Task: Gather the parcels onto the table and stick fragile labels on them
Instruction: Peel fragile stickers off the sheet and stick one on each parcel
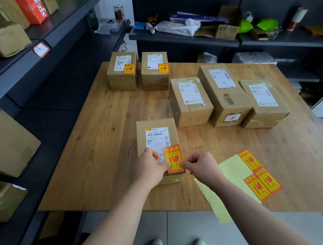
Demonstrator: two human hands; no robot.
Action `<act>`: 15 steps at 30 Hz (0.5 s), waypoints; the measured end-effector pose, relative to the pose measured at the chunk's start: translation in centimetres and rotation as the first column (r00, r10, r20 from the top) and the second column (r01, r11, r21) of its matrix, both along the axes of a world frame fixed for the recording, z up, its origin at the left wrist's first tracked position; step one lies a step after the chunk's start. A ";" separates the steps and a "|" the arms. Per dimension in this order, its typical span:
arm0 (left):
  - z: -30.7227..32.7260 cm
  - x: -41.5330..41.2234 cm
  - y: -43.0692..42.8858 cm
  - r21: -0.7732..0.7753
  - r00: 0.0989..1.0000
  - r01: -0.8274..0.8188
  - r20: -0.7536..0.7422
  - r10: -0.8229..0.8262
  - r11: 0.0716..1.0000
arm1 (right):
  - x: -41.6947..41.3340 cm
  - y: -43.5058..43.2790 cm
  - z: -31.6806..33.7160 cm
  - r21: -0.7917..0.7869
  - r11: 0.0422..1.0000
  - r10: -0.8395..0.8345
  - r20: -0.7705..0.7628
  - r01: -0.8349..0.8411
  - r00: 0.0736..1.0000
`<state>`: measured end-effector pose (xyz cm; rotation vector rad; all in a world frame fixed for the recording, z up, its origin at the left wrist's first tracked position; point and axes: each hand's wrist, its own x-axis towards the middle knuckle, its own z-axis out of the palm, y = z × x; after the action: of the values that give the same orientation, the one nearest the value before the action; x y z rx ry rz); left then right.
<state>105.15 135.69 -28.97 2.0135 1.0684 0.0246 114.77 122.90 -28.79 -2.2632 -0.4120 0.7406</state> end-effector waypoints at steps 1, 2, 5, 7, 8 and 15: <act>0.0 0.0 0.0 0.001 1.000 -0.001 -0.002 0.001 1.000 | 0.0 0.0 0.0 -0.007 1.000 0.001 0.002 -0.001 1.000; 0.0 0.0 0.0 0.005 1.000 -0.003 -0.004 0.003 1.000 | 0.0 0.1 0.0 -0.016 1.000 0.004 0.007 -0.004 1.000; 0.2 0.1 -0.1 0.025 1.000 -0.001 -0.018 0.001 1.000 | 0.1 0.2 -0.1 -0.036 0.999 -0.004 0.013 0.004 1.000; 0.3 0.1 -0.2 0.030 1.000 0.002 -0.020 -0.002 1.000 | 0.1 0.3 -0.1 -0.042 0.999 -0.006 0.015 0.006 1.000; 0.4 0.1 -0.2 0.033 1.000 0.000 -0.019 0.000 0.999 | 0.1 0.3 -0.1 -0.045 0.999 -0.005 0.016 0.005 1.000; 0.6 0.2 -0.3 0.042 1.000 -0.004 -0.027 0.005 0.999 | 0.2 0.5 -0.2 -0.062 0.998 0.000 0.026 0.002 1.000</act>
<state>105.32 135.39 -28.42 2.0547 1.0985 0.0224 114.94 123.41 -28.97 -2.3328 -0.4058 0.7329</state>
